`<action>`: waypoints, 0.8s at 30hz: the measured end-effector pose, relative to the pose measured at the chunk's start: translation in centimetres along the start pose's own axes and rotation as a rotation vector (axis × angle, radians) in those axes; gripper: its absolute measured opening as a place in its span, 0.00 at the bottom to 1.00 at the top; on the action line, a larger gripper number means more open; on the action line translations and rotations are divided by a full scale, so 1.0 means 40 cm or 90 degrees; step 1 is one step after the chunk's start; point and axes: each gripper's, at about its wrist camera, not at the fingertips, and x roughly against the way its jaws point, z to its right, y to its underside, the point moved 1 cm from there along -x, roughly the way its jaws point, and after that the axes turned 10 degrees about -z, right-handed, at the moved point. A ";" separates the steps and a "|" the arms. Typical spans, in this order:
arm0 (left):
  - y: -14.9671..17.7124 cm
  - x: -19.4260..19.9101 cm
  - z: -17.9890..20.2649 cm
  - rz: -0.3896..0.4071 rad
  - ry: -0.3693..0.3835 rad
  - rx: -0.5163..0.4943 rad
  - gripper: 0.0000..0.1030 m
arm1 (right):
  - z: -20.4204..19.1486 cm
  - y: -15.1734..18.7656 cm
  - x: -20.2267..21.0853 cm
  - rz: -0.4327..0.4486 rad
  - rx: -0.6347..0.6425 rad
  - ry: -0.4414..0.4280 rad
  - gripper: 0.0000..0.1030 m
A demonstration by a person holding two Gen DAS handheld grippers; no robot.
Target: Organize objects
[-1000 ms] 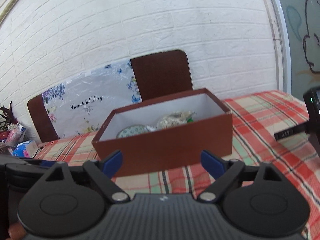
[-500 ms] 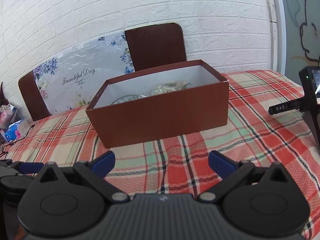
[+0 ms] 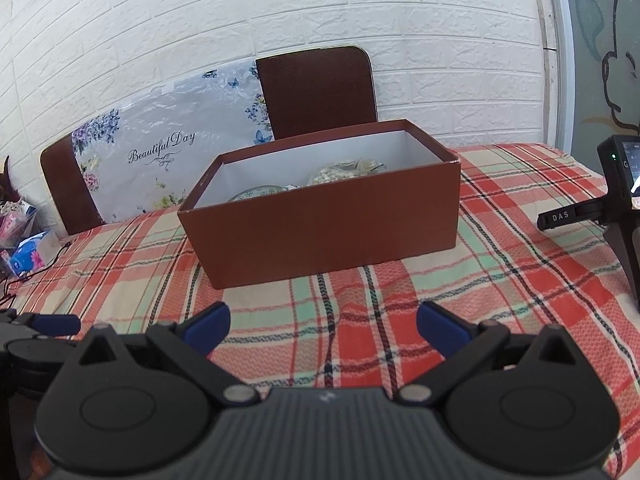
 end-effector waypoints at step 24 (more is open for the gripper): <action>-0.009 0.015 -0.014 0.012 0.014 0.025 1.00 | -0.008 0.000 -0.004 0.003 0.012 0.004 1.00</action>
